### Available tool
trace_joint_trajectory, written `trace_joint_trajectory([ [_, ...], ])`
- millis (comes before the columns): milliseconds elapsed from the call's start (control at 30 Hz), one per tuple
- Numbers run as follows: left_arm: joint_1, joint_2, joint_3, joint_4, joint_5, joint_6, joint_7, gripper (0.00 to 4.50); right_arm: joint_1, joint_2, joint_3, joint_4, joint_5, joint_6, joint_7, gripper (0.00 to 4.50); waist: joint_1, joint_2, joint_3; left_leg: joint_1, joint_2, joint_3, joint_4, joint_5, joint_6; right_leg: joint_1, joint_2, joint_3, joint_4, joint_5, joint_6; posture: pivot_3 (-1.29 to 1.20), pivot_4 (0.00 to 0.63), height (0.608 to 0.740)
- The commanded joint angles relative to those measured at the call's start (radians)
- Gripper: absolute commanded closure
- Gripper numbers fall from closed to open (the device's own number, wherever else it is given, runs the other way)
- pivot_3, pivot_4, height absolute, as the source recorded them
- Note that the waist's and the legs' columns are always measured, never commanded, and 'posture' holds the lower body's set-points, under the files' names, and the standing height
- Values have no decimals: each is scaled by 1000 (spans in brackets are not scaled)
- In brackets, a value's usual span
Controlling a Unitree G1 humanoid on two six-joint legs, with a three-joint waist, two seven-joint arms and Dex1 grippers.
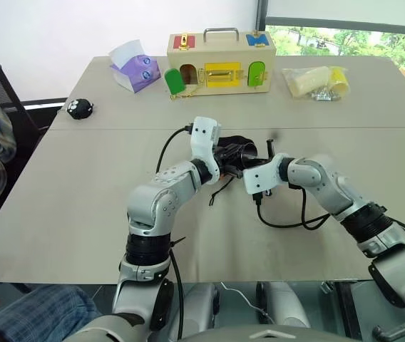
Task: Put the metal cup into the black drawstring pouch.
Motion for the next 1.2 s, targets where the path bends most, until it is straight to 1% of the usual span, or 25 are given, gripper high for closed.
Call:
trace_joint_trajectory([
  [33,-36,-25,-17,-17,-17,-38,-3,4500,-2,15,48,9,-13,-37,63,4478,0,0,0,0,0,0,0,0,0,0,0,0,0,0,0,0,150,710],
  [133,-31,-28,-19,-18,-13,-46,1,4500,17,53,-3,-2,51,20,59,4478,0,0,0,0,0,0,0,0,0,0,0,0,0,0,0,0,150,710],
  [200,-26,-27,-15,-22,-11,-56,3,4500,54,114,-82,-40,154,123,47,4478,0,-1,-1,0,0,0,0,0,0,0,0,0,0,0,0,0,150,710],
  [300,-22,-29,-11,-23,-9,-78,1,4500,98,153,-140,-94,263,202,83,4478,-2,-1,-1,0,1,0,0,0,0,0,-1,0,0,0,0,0,150,710],
  [367,-22,-35,-11,-21,-8,-96,-6,4500,90,125,-107,-116,222,138,99,4478,-2,-1,0,0,1,0,0,0,0,0,-1,0,0,0,0,0,150,710],
  [467,-29,-39,-14,-8,-2,-116,-9,4500,39,26,-13,-113,40,-42,82,4478,-1,-1,0,0,0,0,0,0,0,-1,0,1,0,0,0,0,150,710],
  [500,-31,-40,-15,-5,-1,-118,-8,4500,30,13,-3,-108,16,-69,70,4478,-1,-1,0,0,-1,0,0,0,0,-1,0,1,0,0,0,0,150,710],
  [733,-16,-29,-41,-36,-24,-122,-44,4500,19,53,-51,-65,54,-14,43,4478,-2,-1,0,-1,1,0,0,0,0,-1,0,0,0,0,0,0,150,710],
  [800,-4,-29,-45,-56,-48,-120,-69,4500,40,99,-100,-64,127,66,42,4478,-2,-1,0,-1,0,0,0,0,0,-1,0,1,0,0,0,0,150,710],
  [867,15,-25,-46,-85,-80,-110,-97,4500,53,169,-198,-64,248,213,27,4478,-3,-1,0,-1,1,0,0,0,0,-1,0,1,0,0,0,0,150,710],
  [933,22,-21,-40,-91,-93,-106,-100,4500,49,208,-274,-63,332,300,13,4478,-5,0,0,-1,2,0,-1,0,0,-2,-2,1,0,0,0,0,150,710],
  [1067,23,-18,-23,-78,-108,-81,-90,4500,45,256,-375,-79,455,402,-45,4478,2,-1,0,-1,1,-1,0,0,0,-1,-1,0,0,0,0,0,150,710],
  [1200,27,-3,-24,-80,-134,-60,-107,4500,42,257,-411,-91,526,438,-69,4478,0,-1,0,-1,-2,-1,0,0,0,-1,-2,0,0,0,0,0,150,710],
])
